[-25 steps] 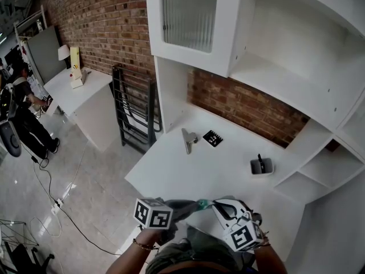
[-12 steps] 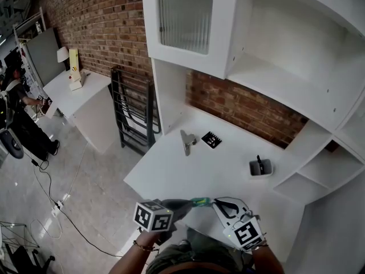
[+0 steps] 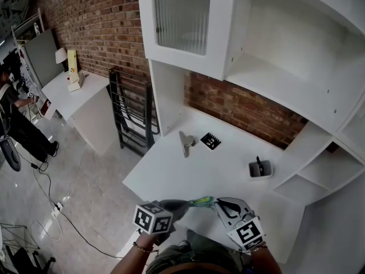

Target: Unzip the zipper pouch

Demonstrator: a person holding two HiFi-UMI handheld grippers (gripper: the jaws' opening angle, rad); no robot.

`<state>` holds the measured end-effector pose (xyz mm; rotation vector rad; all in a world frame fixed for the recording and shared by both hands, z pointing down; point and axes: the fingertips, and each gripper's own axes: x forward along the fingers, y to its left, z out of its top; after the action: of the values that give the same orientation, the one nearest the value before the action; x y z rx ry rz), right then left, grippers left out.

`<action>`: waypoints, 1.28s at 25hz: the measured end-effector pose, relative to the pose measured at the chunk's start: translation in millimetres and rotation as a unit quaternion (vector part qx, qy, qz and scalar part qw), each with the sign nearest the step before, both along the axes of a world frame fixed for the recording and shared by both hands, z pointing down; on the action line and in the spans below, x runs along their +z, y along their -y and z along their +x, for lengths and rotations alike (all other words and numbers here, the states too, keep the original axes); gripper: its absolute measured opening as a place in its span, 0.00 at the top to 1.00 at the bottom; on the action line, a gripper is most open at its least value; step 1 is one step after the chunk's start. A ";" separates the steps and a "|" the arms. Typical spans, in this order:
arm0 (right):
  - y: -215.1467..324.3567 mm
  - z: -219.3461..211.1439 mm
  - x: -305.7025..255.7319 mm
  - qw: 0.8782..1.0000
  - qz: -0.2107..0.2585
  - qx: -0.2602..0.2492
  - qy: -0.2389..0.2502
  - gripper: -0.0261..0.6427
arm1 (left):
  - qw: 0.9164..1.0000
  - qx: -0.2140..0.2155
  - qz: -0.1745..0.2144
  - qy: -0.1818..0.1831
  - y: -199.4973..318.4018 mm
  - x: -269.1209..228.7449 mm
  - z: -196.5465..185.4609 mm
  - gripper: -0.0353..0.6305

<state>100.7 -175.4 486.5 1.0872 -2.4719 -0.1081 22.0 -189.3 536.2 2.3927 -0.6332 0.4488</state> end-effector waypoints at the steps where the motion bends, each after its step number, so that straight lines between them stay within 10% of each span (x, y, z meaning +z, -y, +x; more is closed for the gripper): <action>1: 0.7 -0.7 0.7 1.000 -0.005 0.005 0.010 0.94 | 1.000 0.000 0.006 0.010 0.8 1.1 -1.1 0.93; 32: 7.6 18.3 -2.7 0.998 -0.025 0.033 0.051 0.94 | 0.995 -0.037 0.011 0.092 11.5 30.7 -31.2 0.93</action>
<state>119.0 -183.0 483.8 1.1795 -2.5105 0.0294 -9.2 -200.8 566.9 2.3572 -0.8085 0.6375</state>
